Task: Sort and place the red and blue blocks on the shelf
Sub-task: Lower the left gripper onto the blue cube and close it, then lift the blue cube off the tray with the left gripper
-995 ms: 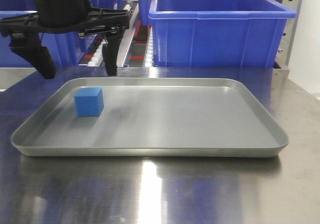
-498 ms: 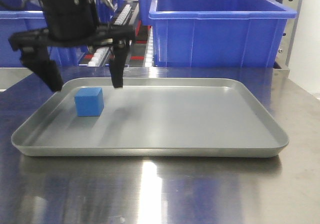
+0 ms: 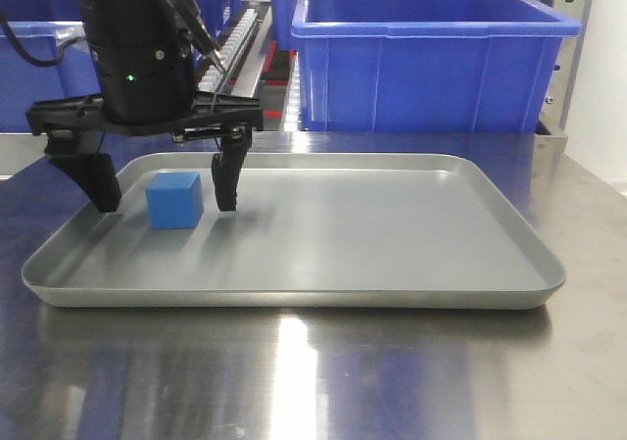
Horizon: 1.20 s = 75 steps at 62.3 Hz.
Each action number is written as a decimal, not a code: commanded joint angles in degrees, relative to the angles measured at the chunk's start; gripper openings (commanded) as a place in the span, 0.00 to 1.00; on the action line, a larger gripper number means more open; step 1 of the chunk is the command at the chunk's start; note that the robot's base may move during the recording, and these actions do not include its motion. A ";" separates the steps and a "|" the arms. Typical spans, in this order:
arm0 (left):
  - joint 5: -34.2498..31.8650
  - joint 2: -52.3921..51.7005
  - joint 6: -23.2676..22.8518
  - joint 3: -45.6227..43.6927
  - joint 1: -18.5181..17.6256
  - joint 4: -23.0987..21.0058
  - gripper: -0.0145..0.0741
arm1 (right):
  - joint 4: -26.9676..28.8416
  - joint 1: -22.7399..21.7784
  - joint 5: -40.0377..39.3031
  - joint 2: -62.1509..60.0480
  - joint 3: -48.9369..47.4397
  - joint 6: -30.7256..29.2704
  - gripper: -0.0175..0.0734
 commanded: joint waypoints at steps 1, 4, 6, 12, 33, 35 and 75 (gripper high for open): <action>-1.19 -2.72 -0.30 -1.88 0.03 -0.38 0.84 | -0.85 -0.21 -4.63 0.29 -1.60 0.00 0.25; -1.21 -2.67 -0.30 -1.88 0.03 -0.38 0.79 | -0.85 -0.21 -4.63 0.29 -1.60 0.00 0.25; -1.21 -2.58 -0.30 -1.88 0.03 -0.38 0.76 | -0.85 -0.21 -4.63 0.29 -1.60 0.00 0.25; -1.21 -2.58 -0.19 -1.88 0.03 -0.38 0.65 | -0.85 -0.21 -4.63 0.29 -1.60 0.00 0.25; -1.21 -2.83 -0.19 -1.88 0.03 -0.38 0.30 | -0.85 -0.21 -4.63 0.29 -1.60 0.00 0.25; -1.21 -3.13 -0.19 -1.88 0.03 -0.38 0.30 | -0.85 -0.21 -4.63 0.29 -1.60 0.00 0.25; -15.90 -27.16 44.28 10.65 4.73 -26.35 0.30 | -0.85 -0.21 -4.63 0.29 -1.60 0.00 0.25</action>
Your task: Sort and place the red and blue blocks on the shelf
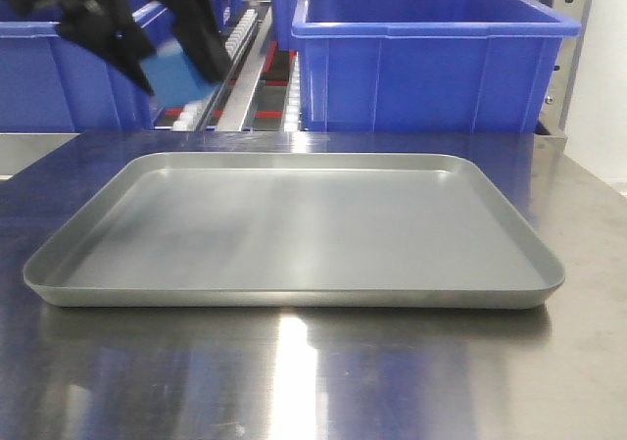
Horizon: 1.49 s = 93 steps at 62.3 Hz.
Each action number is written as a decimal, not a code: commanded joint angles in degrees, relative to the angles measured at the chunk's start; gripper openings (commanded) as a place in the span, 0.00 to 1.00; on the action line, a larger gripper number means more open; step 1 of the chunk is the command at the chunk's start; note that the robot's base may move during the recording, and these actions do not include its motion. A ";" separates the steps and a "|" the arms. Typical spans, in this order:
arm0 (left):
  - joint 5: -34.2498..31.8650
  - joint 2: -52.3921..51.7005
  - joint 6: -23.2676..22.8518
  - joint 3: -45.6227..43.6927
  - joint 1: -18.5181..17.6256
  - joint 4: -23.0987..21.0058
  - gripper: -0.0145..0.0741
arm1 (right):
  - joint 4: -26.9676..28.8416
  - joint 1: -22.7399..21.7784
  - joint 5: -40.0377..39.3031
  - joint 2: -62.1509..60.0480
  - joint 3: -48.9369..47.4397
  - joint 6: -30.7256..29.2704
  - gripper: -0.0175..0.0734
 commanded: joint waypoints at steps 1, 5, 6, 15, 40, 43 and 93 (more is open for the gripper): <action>-9.66 -7.52 8.46 3.55 1.15 -5.26 0.30 | -0.85 -0.21 -4.63 0.29 -1.60 0.00 0.25; -16.03 -10.79 11.40 7.34 2.16 -6.54 0.30 | -0.85 -0.21 -4.63 0.29 -1.60 0.00 0.25; -17.55 -11.63 11.91 8.83 2.27 -6.98 0.30 | -0.85 -0.21 -4.63 0.29 -1.60 0.00 0.25; -33.68 -20.63 19.18 19.49 5.05 -11.69 0.30 | -0.85 -0.21 -4.63 0.29 -1.60 0.00 0.25; -47.47 -45.37 24.80 42.01 13.89 -12.14 0.30 | -0.85 -0.21 -4.63 0.29 -1.60 0.00 0.25; -47.47 -48.82 24.80 43.69 15.11 -12.14 0.30 | -0.85 -0.21 -4.63 0.29 -1.60 0.00 0.25; -47.38 -65.81 24.80 52.60 23.83 -12.14 0.30 | -0.85 -0.21 -4.63 0.29 -1.60 0.00 0.25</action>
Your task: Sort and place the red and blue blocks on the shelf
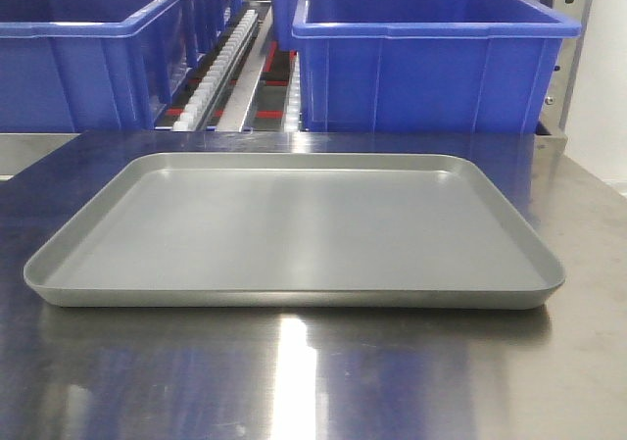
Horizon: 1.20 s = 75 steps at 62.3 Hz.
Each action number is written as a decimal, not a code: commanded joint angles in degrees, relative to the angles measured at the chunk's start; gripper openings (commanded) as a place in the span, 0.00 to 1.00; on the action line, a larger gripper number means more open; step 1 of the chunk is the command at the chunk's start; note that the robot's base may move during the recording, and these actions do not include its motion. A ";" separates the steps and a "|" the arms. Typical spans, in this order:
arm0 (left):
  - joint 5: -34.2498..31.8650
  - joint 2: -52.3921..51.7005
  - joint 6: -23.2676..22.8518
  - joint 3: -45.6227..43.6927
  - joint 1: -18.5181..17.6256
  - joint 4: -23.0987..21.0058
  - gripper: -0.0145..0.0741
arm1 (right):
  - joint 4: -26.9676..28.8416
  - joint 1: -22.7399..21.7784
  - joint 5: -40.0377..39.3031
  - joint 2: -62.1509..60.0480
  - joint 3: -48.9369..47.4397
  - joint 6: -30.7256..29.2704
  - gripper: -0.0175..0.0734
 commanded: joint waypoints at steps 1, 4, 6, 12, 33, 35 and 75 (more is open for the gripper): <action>-4.24 0.34 -0.09 -1.63 0.10 -0.68 0.30 | -0.85 -0.21 -4.63 0.29 -1.60 0.00 0.25; -4.24 0.34 -0.09 -1.63 0.10 -0.68 0.30 | -0.85 -0.21 -4.63 0.29 -1.60 0.00 0.25; -4.24 0.34 -0.09 -1.63 0.10 -0.68 0.30 | -0.85 -0.21 -4.63 0.29 -1.60 0.00 0.25; -4.24 0.34 -0.09 -1.63 0.10 -0.68 0.30 | -0.85 -0.21 -4.63 0.29 -1.60 0.00 0.25; -4.24 0.34 -0.09 -1.63 0.10 -0.68 0.30 | -0.85 -0.21 -4.63 0.29 -1.60 0.00 0.25; -4.24 0.34 -0.09 -1.63 0.10 -0.68 0.30 | -0.85 -0.21 -4.63 0.29 -1.60 0.00 0.25; -4.24 0.34 -0.09 -1.63 0.10 -0.68 0.30 | -0.85 -0.21 -4.63 0.29 -1.60 0.00 0.25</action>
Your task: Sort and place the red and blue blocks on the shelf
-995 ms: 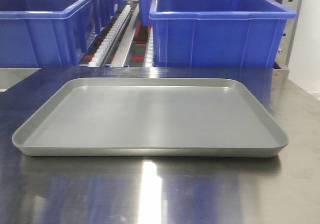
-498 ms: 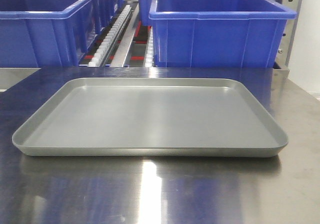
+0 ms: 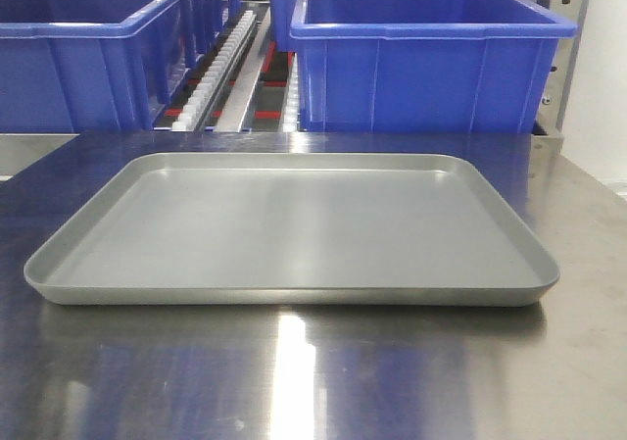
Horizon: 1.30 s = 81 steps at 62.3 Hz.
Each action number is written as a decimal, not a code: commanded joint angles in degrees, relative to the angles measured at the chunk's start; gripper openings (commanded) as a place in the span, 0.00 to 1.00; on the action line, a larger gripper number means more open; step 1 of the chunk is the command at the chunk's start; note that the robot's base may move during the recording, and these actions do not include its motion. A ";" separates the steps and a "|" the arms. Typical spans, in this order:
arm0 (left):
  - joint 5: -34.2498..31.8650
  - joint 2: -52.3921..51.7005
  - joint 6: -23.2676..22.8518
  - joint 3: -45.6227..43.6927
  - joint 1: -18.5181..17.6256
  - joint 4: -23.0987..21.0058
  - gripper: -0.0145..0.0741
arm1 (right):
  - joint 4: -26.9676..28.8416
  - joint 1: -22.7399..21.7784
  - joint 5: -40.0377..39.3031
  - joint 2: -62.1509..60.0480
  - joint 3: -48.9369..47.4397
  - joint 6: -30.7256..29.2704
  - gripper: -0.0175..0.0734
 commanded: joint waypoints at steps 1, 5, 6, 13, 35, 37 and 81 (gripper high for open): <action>-4.24 0.34 -0.09 -1.72 0.10 -0.68 0.30 | -0.85 -0.21 -4.63 0.29 -1.60 0.00 0.25; -4.24 0.34 -0.09 -1.72 0.10 -0.68 0.30 | -0.85 -0.21 -4.63 0.29 -1.60 0.00 0.25; -4.24 0.34 -0.09 -1.72 0.10 -0.68 0.30 | -0.85 -0.21 -4.63 0.29 -1.60 0.00 0.25; -4.24 0.34 -0.09 -1.72 0.10 -0.68 0.30 | -0.85 -0.21 -4.63 0.29 -1.60 0.00 0.25; -4.24 0.34 -0.09 -1.72 0.10 -0.68 0.30 | -0.85 -0.21 -4.63 0.29 -1.60 0.00 0.25; -4.24 0.34 -0.09 -1.72 0.10 -0.68 0.30 | -0.85 -0.21 -4.63 0.29 -1.60 0.00 0.25; -4.24 0.34 -0.09 -1.72 0.10 -0.68 0.30 | -0.85 -0.21 -4.63 0.29 -1.60 0.00 0.25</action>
